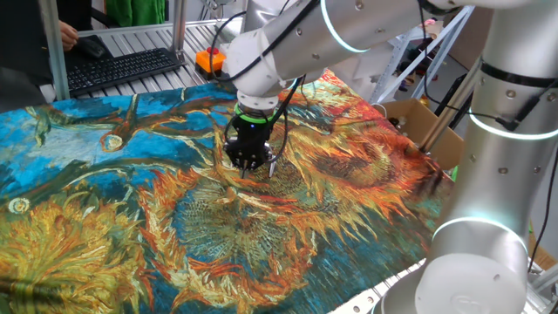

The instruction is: Push the soccer ball into the goal

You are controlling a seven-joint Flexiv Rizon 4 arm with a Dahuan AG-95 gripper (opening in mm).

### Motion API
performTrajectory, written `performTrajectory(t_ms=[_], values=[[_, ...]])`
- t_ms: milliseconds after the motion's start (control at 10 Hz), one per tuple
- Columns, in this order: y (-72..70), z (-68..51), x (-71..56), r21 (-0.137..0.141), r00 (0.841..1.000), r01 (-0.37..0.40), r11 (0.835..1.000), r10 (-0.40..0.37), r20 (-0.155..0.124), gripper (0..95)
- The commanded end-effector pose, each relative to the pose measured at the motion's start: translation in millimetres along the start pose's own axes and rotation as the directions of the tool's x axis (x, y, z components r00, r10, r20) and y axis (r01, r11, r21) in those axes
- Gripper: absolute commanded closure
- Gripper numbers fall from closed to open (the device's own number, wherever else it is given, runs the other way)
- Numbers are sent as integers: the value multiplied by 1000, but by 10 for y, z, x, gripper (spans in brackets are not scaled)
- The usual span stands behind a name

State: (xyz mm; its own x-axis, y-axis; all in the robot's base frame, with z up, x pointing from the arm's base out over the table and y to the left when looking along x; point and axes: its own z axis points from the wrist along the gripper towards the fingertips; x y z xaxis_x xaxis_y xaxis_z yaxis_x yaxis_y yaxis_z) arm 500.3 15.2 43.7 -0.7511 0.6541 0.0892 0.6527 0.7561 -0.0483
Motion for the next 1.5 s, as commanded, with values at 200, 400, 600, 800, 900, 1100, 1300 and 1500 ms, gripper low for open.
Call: performTrajectory(t_ms=[200,400,600,800,900,1100,1300,1500], values=[[27,-55,82,-19,990,139,990,-139,6,950],[18,-118,100,-18,972,236,971,-236,4,950],[-14,-168,102,-17,952,306,952,-307,-7,950],[-33,-203,107,9,894,448,894,-448,14,950],[-42,-216,109,17,881,472,881,-473,14,950],[-63,-254,122,29,841,541,841,-541,10,950],[-68,-280,161,41,837,546,837,-547,6,950],[-68,-289,179,46,837,547,836,-548,1,950]])
